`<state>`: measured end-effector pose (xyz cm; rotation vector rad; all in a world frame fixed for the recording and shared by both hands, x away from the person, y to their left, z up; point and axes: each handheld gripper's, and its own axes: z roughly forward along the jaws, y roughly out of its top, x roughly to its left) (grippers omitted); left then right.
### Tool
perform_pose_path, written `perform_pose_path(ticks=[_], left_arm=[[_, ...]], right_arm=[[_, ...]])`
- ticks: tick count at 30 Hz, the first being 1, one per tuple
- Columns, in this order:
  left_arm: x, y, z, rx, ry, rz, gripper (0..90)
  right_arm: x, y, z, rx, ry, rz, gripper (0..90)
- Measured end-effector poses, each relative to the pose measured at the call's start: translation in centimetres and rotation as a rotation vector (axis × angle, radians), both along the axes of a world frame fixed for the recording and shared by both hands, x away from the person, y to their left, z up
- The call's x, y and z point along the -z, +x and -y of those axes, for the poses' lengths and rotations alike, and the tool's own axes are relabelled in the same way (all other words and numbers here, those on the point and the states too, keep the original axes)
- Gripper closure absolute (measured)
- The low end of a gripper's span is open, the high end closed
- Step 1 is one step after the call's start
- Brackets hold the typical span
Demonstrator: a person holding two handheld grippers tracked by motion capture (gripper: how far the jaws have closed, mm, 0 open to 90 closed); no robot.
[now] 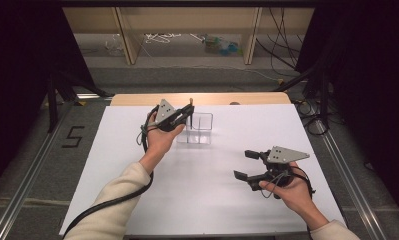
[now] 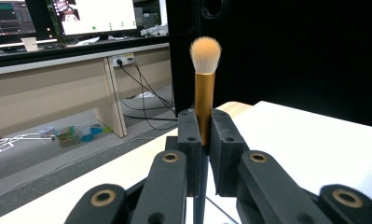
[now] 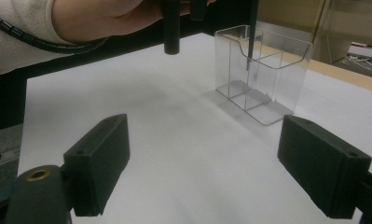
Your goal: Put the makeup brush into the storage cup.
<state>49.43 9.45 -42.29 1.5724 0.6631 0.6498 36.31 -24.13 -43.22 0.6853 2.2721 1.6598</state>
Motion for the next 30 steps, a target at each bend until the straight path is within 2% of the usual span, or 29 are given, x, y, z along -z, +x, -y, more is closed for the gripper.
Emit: perform_pose_path(ticks=[2,3,30], left_arm=[[0.06,0.02,0.00,0.001,0.001,0.000,83.2],[0.08,0.03,0.01,0.001,0.000,0.000,83.2],[0.30,0.13,0.42,0.006,0.001,-0.009,83.2]], right_arm=[[-0.06,-0.04,0.06,0.003,-0.012,-0.004,17.5],[0.00,0.00,-0.02,-0.001,0.000,0.001,17.5],[-0.02,-0.02,0.01,-0.001,-0.001,0.000,17.5]])
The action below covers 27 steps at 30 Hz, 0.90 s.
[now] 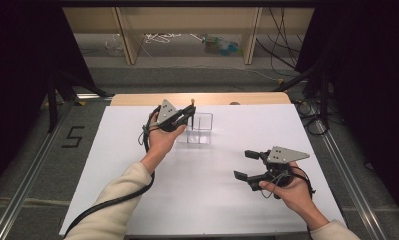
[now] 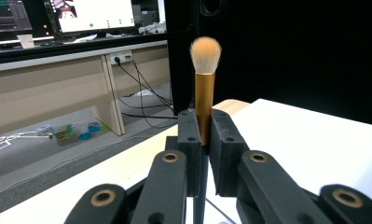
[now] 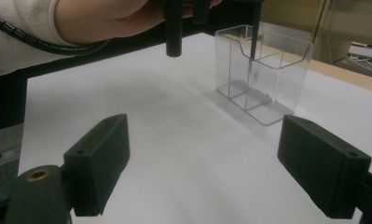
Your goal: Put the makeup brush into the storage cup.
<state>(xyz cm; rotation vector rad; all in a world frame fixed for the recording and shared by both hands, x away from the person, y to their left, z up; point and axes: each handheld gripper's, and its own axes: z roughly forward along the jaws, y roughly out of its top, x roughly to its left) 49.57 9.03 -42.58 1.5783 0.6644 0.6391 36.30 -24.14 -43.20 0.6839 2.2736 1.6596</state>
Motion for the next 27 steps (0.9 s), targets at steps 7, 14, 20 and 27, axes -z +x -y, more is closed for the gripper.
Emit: perform_pose_path(ticks=[7,14,20,27], left_arm=[[0.18,-0.01,0.10,0.005,0.007,-0.004,83.2],[0.26,0.01,0.08,0.003,0.014,-0.004,83.2],[0.41,0.01,0.16,0.002,0.010,-0.012,83.1],[0.60,0.07,0.17,0.004,0.012,-0.015,83.1]], right_arm=[[0.00,0.01,0.01,0.000,0.000,0.000,17.5],[-0.03,-0.01,0.02,-0.004,-0.003,-0.001,17.5],[0.02,0.01,-0.02,-0.002,0.001,0.000,17.5],[-0.06,-0.05,0.07,0.001,-0.018,-0.010,17.5]])
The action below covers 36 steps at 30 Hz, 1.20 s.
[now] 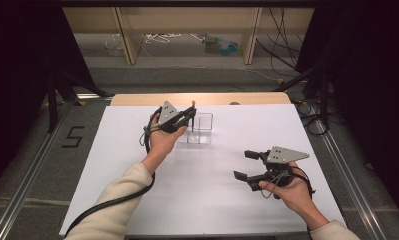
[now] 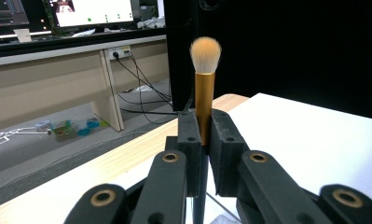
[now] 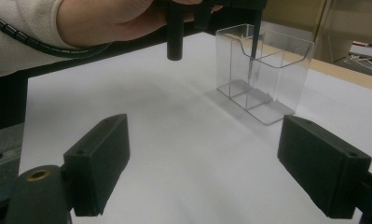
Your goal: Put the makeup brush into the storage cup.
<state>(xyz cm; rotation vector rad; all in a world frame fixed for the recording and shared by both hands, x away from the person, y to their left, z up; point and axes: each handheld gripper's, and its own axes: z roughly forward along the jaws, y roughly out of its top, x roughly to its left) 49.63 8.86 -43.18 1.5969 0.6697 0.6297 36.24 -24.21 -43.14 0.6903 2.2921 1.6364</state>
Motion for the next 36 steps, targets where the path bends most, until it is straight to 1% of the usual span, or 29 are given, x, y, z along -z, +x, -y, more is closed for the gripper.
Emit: perform_pose_path(ticks=[23,36], left_arm=[[0.55,0.12,0.14,0.006,0.000,-0.014,83.1],[0.68,0.18,0.16,-0.007,0.007,-0.032,83.0]], right_arm=[[0.02,-0.01,-0.02,-0.001,-0.002,-0.003,17.6],[0.02,0.00,0.01,-0.001,-0.002,-0.001,17.6]])
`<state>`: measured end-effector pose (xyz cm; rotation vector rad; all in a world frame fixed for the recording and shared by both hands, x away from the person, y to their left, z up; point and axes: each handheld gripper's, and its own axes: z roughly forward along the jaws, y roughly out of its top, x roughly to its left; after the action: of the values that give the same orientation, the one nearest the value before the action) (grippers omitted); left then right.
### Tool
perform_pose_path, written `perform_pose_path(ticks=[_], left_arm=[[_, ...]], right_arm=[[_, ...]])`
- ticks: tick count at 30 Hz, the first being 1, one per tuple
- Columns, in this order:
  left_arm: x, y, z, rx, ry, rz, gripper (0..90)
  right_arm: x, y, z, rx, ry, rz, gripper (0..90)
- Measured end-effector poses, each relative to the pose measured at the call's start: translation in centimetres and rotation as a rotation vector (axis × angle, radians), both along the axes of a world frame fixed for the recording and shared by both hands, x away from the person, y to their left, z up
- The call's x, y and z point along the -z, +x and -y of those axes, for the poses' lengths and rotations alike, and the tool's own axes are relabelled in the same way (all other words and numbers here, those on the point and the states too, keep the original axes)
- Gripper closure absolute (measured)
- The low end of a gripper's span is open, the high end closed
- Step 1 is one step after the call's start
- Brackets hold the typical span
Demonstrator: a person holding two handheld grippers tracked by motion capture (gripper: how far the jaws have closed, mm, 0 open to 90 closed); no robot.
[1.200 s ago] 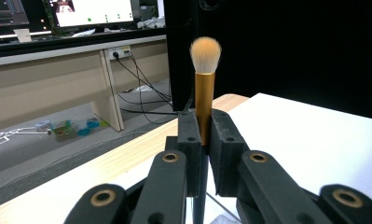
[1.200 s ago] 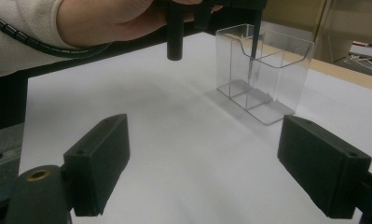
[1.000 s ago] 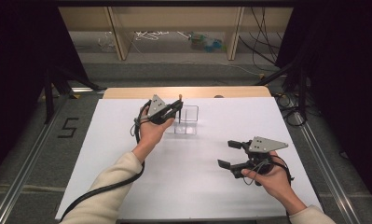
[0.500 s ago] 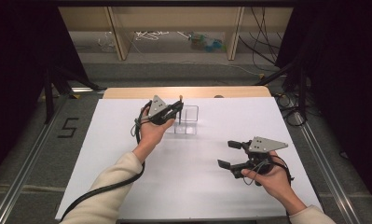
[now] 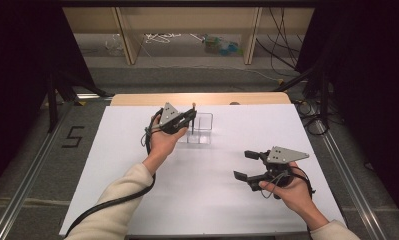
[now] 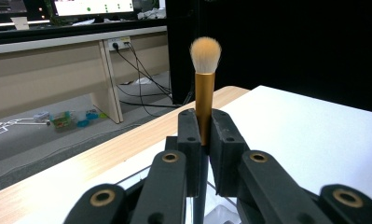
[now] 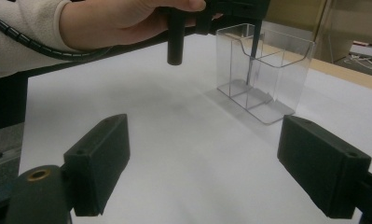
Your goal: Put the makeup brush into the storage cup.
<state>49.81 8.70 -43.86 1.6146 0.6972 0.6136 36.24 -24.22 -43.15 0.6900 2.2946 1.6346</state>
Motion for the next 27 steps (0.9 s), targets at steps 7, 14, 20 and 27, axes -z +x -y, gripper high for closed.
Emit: perform_pose_path(ticks=[7,14,20,27], left_arm=[[0.0,0.1,-0.1,0.000,-0.014,-0.016,83.0],[-0.1,0.0,-0.3,-0.004,-0.050,-0.094,73.9],[-1.3,-1.0,-0.4,-0.011,0.019,-0.107,41.3],[-2.1,-2.3,-1.2,-0.003,0.046,-0.104,21.7]], right_arm=[[0.0,0.0,0.0,0.000,0.000,-0.001,17.6],[0.0,0.0,0.0,0.000,0.001,-0.001,17.5],[0.1,0.0,-0.1,-0.003,0.020,0.009,17.6],[0.0,0.0,0.0,-0.005,0.016,0.004,17.5]])
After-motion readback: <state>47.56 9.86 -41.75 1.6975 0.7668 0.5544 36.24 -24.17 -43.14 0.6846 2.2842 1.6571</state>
